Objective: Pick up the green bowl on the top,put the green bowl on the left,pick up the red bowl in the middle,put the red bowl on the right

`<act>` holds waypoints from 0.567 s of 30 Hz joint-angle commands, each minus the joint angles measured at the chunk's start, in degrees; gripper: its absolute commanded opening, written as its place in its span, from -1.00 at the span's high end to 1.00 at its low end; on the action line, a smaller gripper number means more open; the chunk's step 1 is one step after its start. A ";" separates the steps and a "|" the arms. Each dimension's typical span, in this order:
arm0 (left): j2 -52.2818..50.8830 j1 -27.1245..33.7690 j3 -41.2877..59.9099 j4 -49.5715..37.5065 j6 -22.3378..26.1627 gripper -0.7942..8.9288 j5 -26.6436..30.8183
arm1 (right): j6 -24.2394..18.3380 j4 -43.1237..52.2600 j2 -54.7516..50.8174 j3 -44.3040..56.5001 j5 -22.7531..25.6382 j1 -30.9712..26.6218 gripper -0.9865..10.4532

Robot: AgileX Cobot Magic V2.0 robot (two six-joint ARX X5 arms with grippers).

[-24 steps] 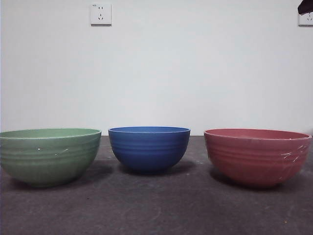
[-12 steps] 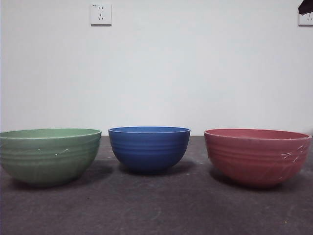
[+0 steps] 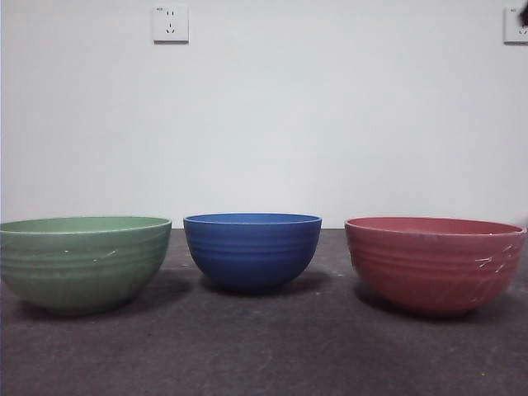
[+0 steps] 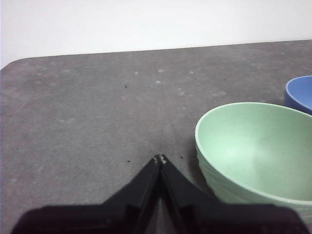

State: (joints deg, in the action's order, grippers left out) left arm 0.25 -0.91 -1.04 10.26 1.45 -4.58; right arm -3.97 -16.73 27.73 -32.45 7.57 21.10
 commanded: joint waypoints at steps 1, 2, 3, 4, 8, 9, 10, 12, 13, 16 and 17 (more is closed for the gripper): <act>-0.13 0.13 0.87 0.04 -0.33 0.84 0.11 | -1.44 -4.17 -7.34 2.36 -3.10 -3.87 0.82; -0.13 0.13 0.87 0.02 -0.33 0.84 0.07 | -1.05 -4.66 -9.42 3.56 -5.42 -5.27 0.82; -0.13 0.13 0.87 0.02 -0.33 0.84 0.07 | -1.01 -4.79 -11.80 5.25 -8.15 -6.88 0.82; -0.13 0.13 0.87 0.02 -0.35 0.84 0.07 | -1.05 -4.52 -13.99 7.15 -10.29 -8.28 0.82; -0.13 0.13 0.87 0.04 -0.33 0.84 0.09 | -0.76 -2.89 -19.71 14.99 -12.24 -12.00 0.82; -0.13 0.13 0.87 0.04 -0.33 0.84 0.07 | -0.20 -1.46 -20.61 17.22 -12.37 -12.46 0.82; -0.13 0.13 0.87 0.04 -0.33 0.84 0.07 | 0.33 0.07 -21.35 19.34 -12.85 -12.74 0.82; -0.13 0.13 0.87 0.04 -0.35 0.84 0.11 | 0.57 3.26 -22.51 23.06 -13.60 -12.96 0.82; -0.13 0.13 0.87 0.02 -0.33 0.84 0.07 | 0.66 4.90 -23.08 24.85 -13.60 -12.96 0.82; -0.13 0.13 0.87 0.04 -0.33 0.84 0.09 | 1.90 7.74 -24.57 28.70 -13.66 -12.96 0.82; -0.15 0.13 0.87 0.04 -0.33 0.84 0.09 | 2.29 7.91 -25.05 29.48 -13.64 -12.96 0.82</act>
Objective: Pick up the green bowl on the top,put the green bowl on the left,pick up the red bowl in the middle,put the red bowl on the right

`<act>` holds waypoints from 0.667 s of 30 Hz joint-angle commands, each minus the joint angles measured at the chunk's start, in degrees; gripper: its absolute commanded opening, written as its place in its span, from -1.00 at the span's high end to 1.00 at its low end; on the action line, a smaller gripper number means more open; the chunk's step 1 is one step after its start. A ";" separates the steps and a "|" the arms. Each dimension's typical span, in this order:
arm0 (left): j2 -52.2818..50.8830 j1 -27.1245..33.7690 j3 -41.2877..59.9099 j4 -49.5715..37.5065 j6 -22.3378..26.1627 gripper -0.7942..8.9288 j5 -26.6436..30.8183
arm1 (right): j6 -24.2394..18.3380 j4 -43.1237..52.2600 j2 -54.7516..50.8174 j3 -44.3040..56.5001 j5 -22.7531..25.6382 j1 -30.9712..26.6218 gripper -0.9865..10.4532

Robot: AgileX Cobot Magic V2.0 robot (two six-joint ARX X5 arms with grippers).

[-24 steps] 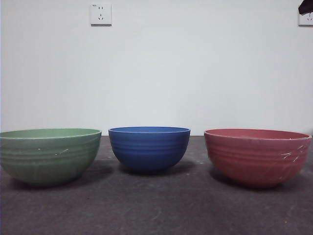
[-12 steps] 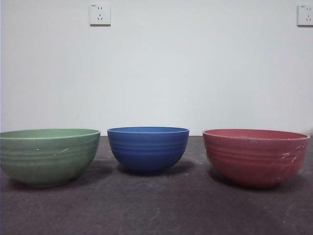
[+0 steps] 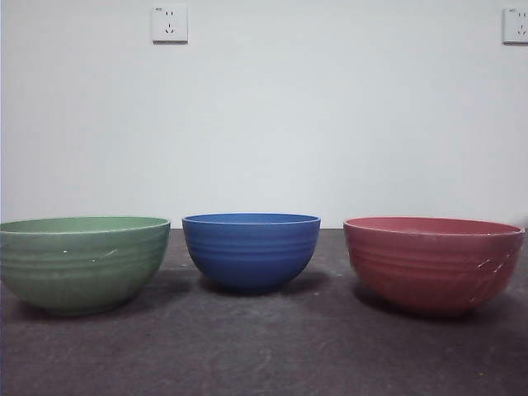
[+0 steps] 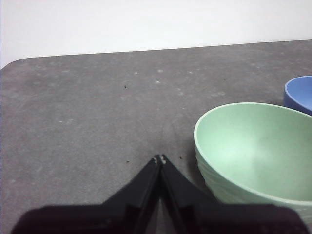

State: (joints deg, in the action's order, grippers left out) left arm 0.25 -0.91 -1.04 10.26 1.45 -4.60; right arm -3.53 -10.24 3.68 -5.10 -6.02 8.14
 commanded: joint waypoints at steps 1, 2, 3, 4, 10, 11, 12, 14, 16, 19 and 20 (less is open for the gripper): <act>-0.13 0.13 0.87 0.04 -0.33 0.84 0.09 | 2.12 1.36 -1.57 2.78 -0.02 0.00 0.82; -0.15 0.13 0.87 0.04 -0.33 0.84 0.09 | 2.16 1.22 -2.25 3.45 -0.04 0.00 0.82; -0.13 0.13 0.87 0.02 -0.33 0.84 0.09 | 2.19 1.25 -2.71 3.91 -0.04 0.00 0.82; -0.15 0.13 0.87 0.04 -0.33 0.84 0.11 | 2.27 1.22 -3.28 4.37 -0.04 0.00 0.82; -0.13 0.13 0.87 0.02 -0.35 0.84 0.11 | 3.50 0.28 -3.52 4.63 0.24 0.02 0.82; -0.13 0.13 0.87 0.02 -0.33 0.84 0.11 | 3.48 0.28 -3.41 4.63 0.28 0.02 0.82; -0.15 0.13 0.87 0.02 -0.33 0.84 0.09 | 3.48 0.28 -3.34 4.63 0.28 0.02 0.82; -0.13 0.13 0.87 0.02 -0.33 0.84 0.11 | 3.48 0.26 -3.30 4.63 0.35 0.02 0.82; -0.13 0.13 0.87 0.02 -0.33 0.84 0.11 | 3.48 0.26 -3.30 4.63 0.33 0.02 0.82; -0.15 0.13 0.87 0.04 -0.33 0.84 0.09 | 3.48 0.26 -3.30 4.63 0.35 0.02 0.82; -0.13 0.13 0.87 0.04 -0.33 0.84 0.09 | 3.48 0.26 -3.30 4.63 0.35 0.02 0.82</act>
